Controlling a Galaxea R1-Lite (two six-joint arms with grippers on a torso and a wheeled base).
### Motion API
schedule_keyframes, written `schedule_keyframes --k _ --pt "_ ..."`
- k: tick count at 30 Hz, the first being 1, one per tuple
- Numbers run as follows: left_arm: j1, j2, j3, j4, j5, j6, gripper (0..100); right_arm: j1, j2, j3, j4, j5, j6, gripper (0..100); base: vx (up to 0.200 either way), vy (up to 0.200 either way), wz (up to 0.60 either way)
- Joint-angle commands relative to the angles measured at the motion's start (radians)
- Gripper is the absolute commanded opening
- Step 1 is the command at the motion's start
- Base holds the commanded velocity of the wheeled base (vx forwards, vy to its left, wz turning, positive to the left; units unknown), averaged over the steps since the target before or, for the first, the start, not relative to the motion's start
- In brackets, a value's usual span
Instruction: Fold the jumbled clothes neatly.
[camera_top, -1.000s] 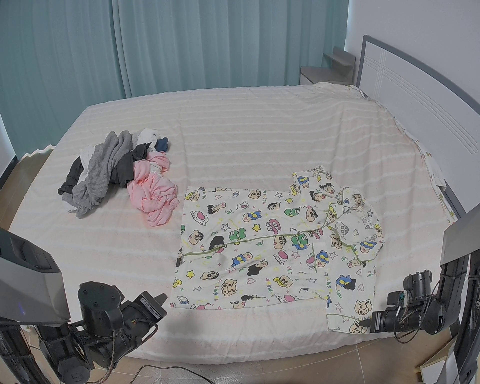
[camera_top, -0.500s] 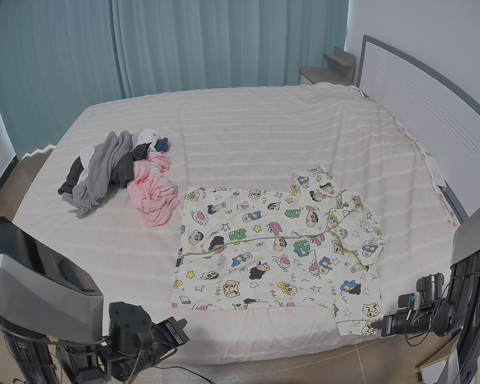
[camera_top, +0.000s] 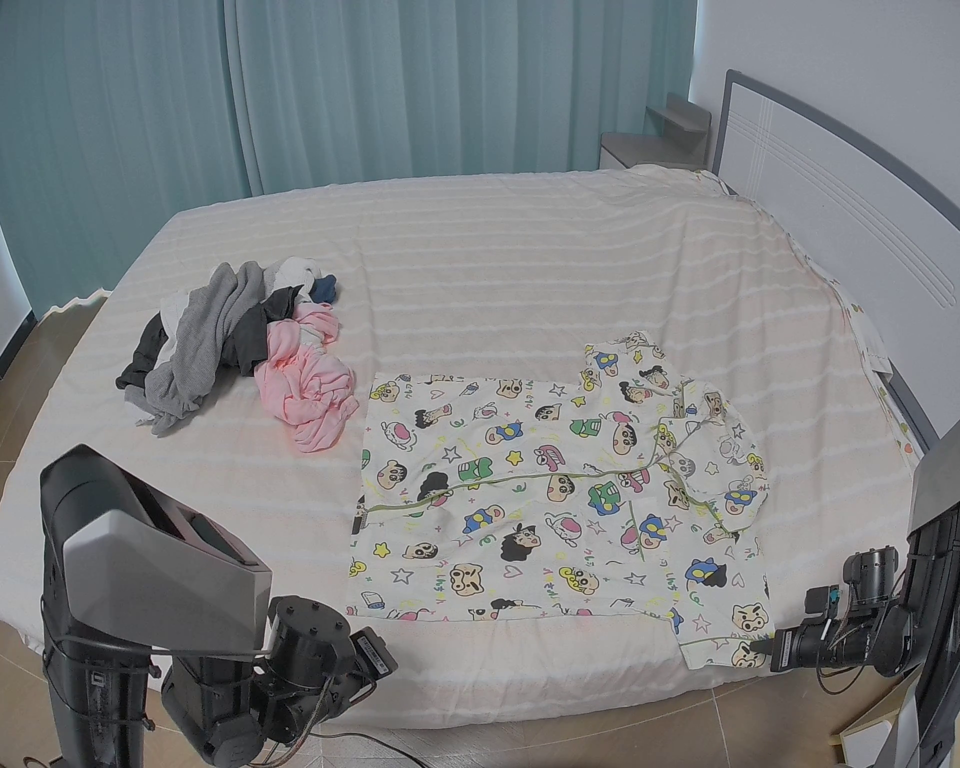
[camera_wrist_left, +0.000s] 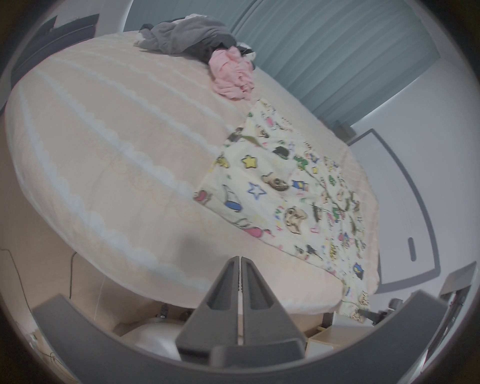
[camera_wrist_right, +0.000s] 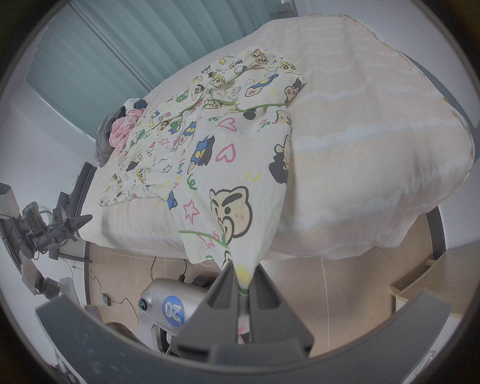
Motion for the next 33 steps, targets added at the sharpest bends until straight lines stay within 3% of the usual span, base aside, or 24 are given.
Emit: schedule_keyframes --k 1,2,10,17,22,33 --pt "0.039 0.023 -0.047 0.028 0.001 -0.004 0 -0.012 -0.001 0.018 -0.002 0.000 -0.002 0 0.000 0.000 0.00" --pt "0.037 0.023 -0.047 0.028 0.001 -0.004 100 -0.012 -0.001 0.018 -0.002 0.000 -0.002 0 0.000 0.000 0.00" --pt "0.034 0.027 -0.057 0.025 0.001 -0.036 100 -0.012 0.004 0.018 -0.005 0.000 -0.002 0 0.000 0.000 0.00" --pt "0.059 0.046 -0.152 0.048 0.001 -0.036 100 -0.008 -0.001 0.018 -0.005 0.001 -0.003 0 0.000 0.000 0.00" --pt "0.066 0.052 -0.257 0.199 0.004 -0.038 100 -0.006 -0.009 0.018 -0.005 0.001 -0.002 0 0.000 0.000 0.00" --pt "0.105 0.057 -0.389 0.332 0.022 -0.035 100 -0.006 -0.016 0.018 -0.007 0.001 -0.003 0 0.000 0.000 0.00"
